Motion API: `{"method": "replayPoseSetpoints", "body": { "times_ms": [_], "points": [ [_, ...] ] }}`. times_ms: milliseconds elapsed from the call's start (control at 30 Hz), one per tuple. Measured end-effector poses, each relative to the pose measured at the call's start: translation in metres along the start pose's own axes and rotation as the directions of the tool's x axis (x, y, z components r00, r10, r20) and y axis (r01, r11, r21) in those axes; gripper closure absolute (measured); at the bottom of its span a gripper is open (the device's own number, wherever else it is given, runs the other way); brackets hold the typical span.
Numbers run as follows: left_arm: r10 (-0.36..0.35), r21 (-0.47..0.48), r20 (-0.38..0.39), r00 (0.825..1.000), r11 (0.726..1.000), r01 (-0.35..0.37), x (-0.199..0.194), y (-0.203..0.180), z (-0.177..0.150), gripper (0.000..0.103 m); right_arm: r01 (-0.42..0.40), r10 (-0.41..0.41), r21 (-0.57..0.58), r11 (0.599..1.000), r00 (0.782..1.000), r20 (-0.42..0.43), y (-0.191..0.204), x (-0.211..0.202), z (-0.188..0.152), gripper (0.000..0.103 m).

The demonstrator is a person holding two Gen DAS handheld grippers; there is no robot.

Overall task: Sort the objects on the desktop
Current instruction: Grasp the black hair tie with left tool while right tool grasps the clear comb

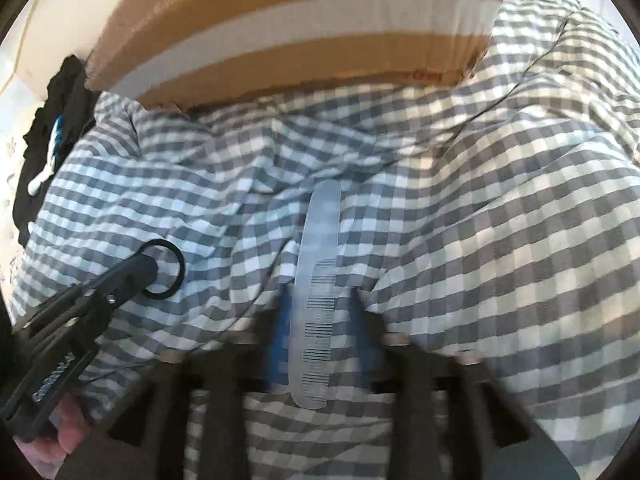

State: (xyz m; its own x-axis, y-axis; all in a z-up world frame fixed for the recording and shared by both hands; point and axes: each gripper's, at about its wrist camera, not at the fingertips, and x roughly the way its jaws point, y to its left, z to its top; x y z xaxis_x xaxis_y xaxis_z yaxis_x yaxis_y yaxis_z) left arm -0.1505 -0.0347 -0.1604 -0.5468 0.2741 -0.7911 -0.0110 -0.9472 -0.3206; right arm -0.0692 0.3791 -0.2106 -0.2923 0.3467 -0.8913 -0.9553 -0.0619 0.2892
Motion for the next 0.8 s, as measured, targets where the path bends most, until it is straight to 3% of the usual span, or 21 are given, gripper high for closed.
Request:
{"method": "replayPoseSetpoints", "body": {
  "times_ms": [300,367,400,633,667,800],
  "points": [
    [-0.013,-0.012,-0.05,0.999,1.0,0.013,0.019,0.004,0.0,0.098,0.005,-0.004,0.002,1.0,0.994,-0.113,0.0,0.042,0.007,0.062],
    [-0.016,-0.015,-0.056,0.998,1.0,0.015,0.021,0.004,0.0,0.098,0.011,-0.012,-0.009,1.0,0.993,-0.118,0.001,0.045,0.008,0.068],
    [-0.017,-0.016,-0.058,0.998,1.0,0.016,0.022,0.004,0.0,0.098,0.008,-0.01,-0.014,1.0,0.993,-0.116,0.001,0.045,0.007,0.08],
    [-0.022,-0.016,-0.04,0.999,1.0,0.021,0.016,0.005,-0.002,0.098,-0.006,0.004,-0.034,0.999,0.999,-0.04,0.012,0.022,-0.001,0.081],
    [-0.021,-0.014,-0.034,0.999,1.0,0.02,0.013,0.004,-0.002,0.098,-0.016,0.015,-0.038,0.999,1.0,-0.017,0.014,0.012,-0.002,0.099],
    [-0.018,-0.001,-0.002,1.0,1.0,0.018,0.0,0.003,-0.001,0.098,-0.019,0.02,-0.065,0.998,0.999,0.025,0.02,-0.011,-0.006,0.1]
  ]
}}
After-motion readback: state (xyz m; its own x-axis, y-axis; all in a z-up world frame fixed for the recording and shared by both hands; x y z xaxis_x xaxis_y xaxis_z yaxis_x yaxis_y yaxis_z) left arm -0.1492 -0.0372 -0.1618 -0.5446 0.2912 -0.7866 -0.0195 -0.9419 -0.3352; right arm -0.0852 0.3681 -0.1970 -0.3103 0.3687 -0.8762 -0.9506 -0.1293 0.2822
